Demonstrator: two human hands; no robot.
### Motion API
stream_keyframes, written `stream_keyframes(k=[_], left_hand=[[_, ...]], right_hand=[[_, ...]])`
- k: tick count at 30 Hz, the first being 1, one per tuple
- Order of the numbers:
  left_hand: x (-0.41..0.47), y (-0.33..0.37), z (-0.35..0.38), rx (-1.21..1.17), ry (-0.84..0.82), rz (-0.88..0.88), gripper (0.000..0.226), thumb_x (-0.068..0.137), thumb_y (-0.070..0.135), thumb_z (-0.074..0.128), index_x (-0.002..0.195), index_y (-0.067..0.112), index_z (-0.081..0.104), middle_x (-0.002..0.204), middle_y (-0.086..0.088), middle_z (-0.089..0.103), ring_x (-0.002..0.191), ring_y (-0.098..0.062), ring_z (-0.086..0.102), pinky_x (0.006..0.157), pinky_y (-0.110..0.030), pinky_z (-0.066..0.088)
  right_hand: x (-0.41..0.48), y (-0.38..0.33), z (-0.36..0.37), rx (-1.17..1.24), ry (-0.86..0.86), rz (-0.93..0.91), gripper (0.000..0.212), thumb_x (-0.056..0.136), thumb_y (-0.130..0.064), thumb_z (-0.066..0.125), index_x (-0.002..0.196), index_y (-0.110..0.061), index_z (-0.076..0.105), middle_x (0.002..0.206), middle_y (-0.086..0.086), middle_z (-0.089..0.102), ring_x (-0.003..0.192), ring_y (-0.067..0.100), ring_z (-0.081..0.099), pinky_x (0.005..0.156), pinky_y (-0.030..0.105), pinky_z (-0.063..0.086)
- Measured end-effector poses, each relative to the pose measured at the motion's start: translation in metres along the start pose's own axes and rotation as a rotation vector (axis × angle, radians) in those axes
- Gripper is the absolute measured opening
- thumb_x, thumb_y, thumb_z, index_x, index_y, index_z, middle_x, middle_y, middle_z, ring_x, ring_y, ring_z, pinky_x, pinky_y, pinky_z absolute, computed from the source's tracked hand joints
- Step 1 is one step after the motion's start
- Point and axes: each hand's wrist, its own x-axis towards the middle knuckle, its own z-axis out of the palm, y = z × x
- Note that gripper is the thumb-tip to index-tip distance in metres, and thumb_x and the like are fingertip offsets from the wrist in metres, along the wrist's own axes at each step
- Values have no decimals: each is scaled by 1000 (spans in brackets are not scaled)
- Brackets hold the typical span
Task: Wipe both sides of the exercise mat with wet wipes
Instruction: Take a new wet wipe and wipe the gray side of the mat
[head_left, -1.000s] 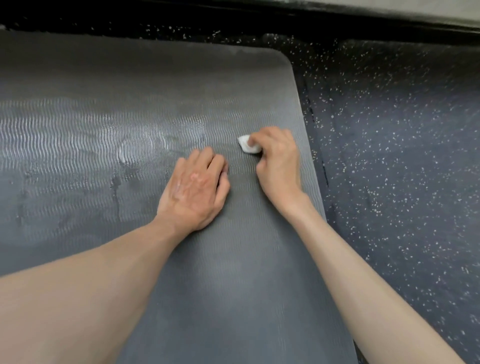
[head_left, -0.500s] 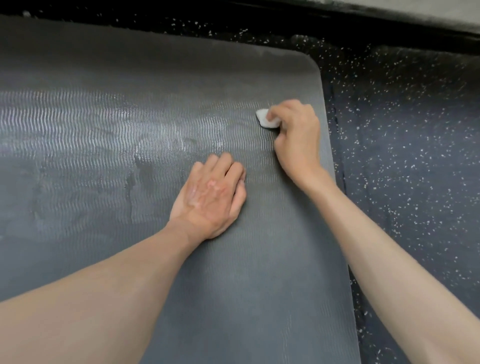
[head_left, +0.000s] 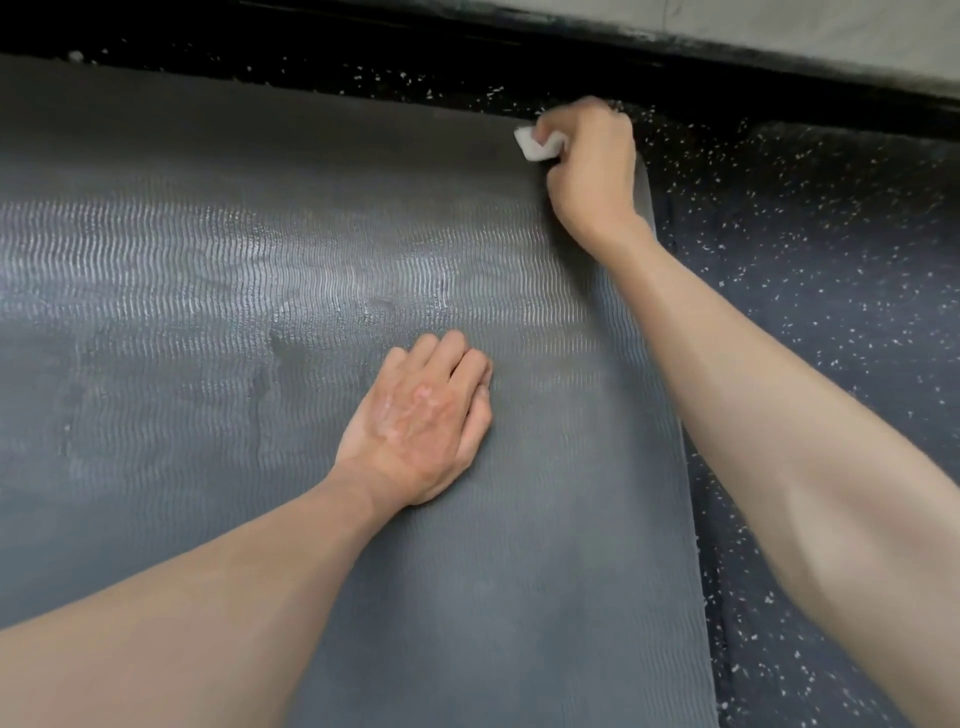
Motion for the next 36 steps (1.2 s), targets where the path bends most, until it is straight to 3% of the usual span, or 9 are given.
stream_keyframes(k=[2, 7, 11, 19, 24, 28, 30, 36], left_hand=[[-1, -1, -1, 3, -8, 1, 22, 97, 29, 38, 92, 14, 53, 88, -4, 47, 77, -23, 42, 67, -35, 25], [1, 0, -2, 4, -13, 5, 21, 96, 29, 38, 92, 15, 53, 87, -4, 47, 76, -24, 42, 67, -35, 24], [0, 1, -3, 8, -8, 0, 22, 97, 28, 37, 91, 14, 54, 87, -4, 47, 76, -24, 42, 67, -35, 26], [0, 0, -2, -8, -6, -3, 21, 96, 28, 38, 92, 15, 54, 88, -4, 48, 77, -24, 43, 67, -36, 29], [-2, 0, -1, -13, 10, 2, 18, 96, 28, 40, 92, 15, 53, 87, -3, 47, 76, -23, 42, 67, -36, 28], [-1, 0, -1, -6, 0, 2, 18, 97, 28, 39, 91, 16, 51, 88, -3, 47, 77, -23, 41, 67, -35, 24], [-1, 0, -1, -6, 5, 7, 17, 97, 28, 40, 91, 16, 51, 88, -3, 47, 76, -23, 41, 67, -35, 24], [-1, -1, 0, -13, 16, 9, 18, 97, 28, 39, 92, 16, 51, 87, -3, 46, 76, -22, 40, 67, -34, 25]], right_hand=[[9, -2, 1, -27, -18, 13, 51, 64, 9, 42, 99, -14, 72, 108, 7, 65, 99, 27, 59, 75, 30, 41], [3, 12, 5, -40, -7, -42, 49, 63, 10, 42, 93, -14, 72, 102, 7, 64, 92, 31, 58, 67, 27, 31], [12, 0, 4, -11, 5, -19, 51, 62, 10, 39, 95, -12, 71, 105, 8, 65, 95, 31, 58, 77, 31, 41], [0, 27, -9, -13, 6, -64, 47, 59, 6, 40, 91, -9, 72, 97, 13, 67, 88, 32, 62, 71, 35, 46], [-63, 40, -12, -13, 57, -156, 41, 61, 13, 42, 83, -7, 70, 92, 11, 69, 79, 32, 59, 68, 23, 25], [-29, 30, -10, 7, 44, -76, 47, 59, 12, 41, 87, -8, 72, 96, 11, 68, 81, 32, 60, 69, 28, 35], [-27, 27, -11, 4, 22, -78, 48, 58, 12, 40, 88, -7, 72, 95, 12, 68, 81, 33, 60, 69, 26, 31], [-120, 40, -32, -8, 43, -177, 35, 63, 15, 44, 79, -4, 68, 88, 11, 68, 75, 30, 56, 69, 20, 25]])
